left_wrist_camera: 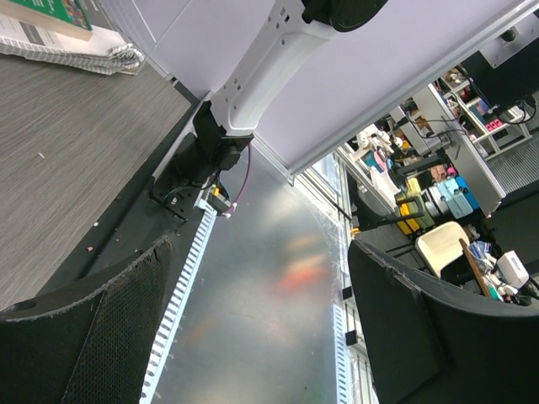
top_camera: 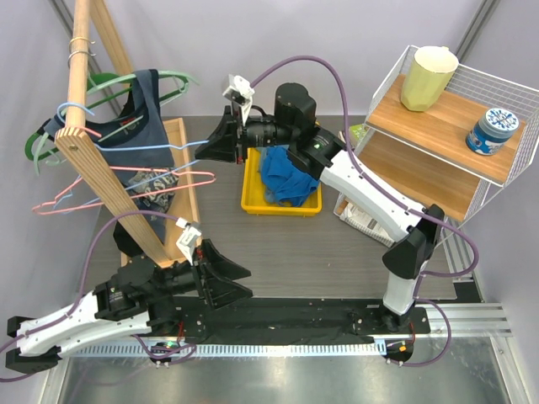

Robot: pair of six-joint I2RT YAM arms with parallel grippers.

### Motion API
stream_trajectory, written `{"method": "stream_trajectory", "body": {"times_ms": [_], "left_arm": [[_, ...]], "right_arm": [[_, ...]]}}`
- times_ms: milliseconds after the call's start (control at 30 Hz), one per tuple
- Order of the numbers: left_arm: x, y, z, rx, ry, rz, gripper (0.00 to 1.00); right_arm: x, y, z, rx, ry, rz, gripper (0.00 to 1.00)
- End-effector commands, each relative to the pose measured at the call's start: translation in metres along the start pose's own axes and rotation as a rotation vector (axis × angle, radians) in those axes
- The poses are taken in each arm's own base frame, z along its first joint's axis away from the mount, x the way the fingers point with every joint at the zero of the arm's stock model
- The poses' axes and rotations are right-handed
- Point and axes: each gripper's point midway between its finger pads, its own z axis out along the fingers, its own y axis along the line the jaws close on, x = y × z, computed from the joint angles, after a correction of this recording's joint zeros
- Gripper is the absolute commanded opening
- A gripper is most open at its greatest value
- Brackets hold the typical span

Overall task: Remove the tank top from the hanger
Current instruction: Place the hanger at the clothesline.

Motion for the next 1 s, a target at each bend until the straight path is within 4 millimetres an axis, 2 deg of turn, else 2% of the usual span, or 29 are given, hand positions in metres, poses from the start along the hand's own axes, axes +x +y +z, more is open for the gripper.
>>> {"method": "stream_trajectory", "body": {"times_ms": [0,267,300,367,400,467,567,600,633,700,800,867,900,933,967], "left_arm": [[-0.008,-0.007,0.000,0.028,-0.034,0.017,0.85],[-0.008,-0.006,0.003,0.017,-0.030,0.018,0.85],[-0.008,-0.006,0.003,0.017,-0.030,0.018,0.85],[-0.009,-0.007,0.004,0.019,-0.030,0.020,0.85],[-0.009,-0.007,0.004,0.020,-0.029,0.020,0.85],[-0.009,-0.007,0.005,0.017,-0.026,0.021,0.85],[-0.009,-0.006,0.007,0.013,-0.022,0.020,0.86],[-0.010,-0.006,0.007,0.012,-0.023,0.020,0.86],[-0.011,-0.008,0.007,0.015,-0.024,0.019,0.85],[-0.010,-0.008,0.008,0.016,-0.020,0.017,0.86],[-0.011,-0.009,0.008,0.015,-0.019,0.014,0.85],[-0.011,-0.011,0.008,0.021,-0.019,0.013,0.85],[-0.012,-0.012,0.008,0.025,-0.018,0.014,0.85],[-0.012,-0.013,0.008,0.031,-0.016,0.014,0.85],[-0.012,-0.014,0.008,0.034,-0.014,0.016,0.86]], "right_arm": [[-0.021,0.031,-0.016,-0.072,-0.016,-0.064,0.01],[-0.011,0.037,-0.023,-0.075,0.009,-0.039,0.03],[-0.009,0.037,-0.023,-0.073,0.013,-0.034,0.12],[-0.005,0.032,-0.024,-0.045,0.025,-0.017,0.22],[-0.003,0.030,-0.023,-0.034,0.031,-0.010,0.32],[0.003,0.022,-0.025,0.017,0.047,0.016,0.45],[0.012,0.017,-0.028,0.069,0.072,0.053,0.55],[0.014,0.015,-0.030,0.087,0.074,0.062,0.61],[0.010,0.017,-0.034,0.109,0.069,0.061,0.63],[0.020,0.007,-0.041,0.199,0.095,0.098,0.70],[0.030,0.003,-0.057,0.314,0.141,0.141,0.73],[0.041,0.011,-0.071,0.370,0.175,0.173,0.74],[0.046,0.009,-0.078,0.424,0.182,0.184,0.75],[0.065,0.011,-0.084,0.453,0.216,0.214,0.75],[0.059,0.021,-0.095,0.477,0.202,0.212,0.75]]}}
